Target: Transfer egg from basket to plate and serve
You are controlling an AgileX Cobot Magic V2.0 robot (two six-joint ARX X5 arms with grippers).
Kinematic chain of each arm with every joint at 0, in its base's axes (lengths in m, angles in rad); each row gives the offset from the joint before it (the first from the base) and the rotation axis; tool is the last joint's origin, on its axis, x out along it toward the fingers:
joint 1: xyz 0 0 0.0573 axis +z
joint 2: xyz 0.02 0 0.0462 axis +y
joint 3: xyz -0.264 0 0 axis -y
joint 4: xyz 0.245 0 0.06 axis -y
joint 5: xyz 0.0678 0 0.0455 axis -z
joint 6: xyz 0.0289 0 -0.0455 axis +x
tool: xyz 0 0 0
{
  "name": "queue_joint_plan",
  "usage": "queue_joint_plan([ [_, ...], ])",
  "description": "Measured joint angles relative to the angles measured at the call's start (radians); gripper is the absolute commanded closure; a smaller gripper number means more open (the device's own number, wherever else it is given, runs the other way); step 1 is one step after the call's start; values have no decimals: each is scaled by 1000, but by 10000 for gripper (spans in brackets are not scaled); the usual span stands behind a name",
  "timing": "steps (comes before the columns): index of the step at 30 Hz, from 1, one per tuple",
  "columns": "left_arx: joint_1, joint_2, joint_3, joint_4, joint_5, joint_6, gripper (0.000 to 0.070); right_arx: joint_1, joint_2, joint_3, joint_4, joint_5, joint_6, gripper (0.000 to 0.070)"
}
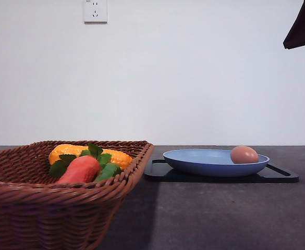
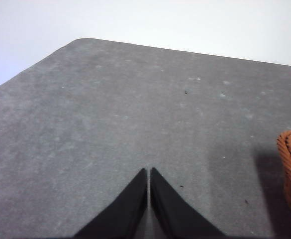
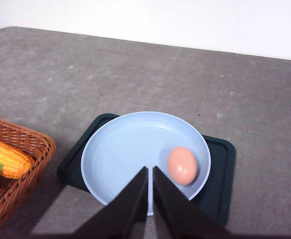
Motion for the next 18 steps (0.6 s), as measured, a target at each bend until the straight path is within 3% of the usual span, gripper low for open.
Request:
queue_joint_plan([
  [10,0,0,-11,19,146,-11,700,0,0,0,0,0,0,700],
  [18,0,0,-11,19,147,-26,700,0,0,0,0,0,0,700],
])
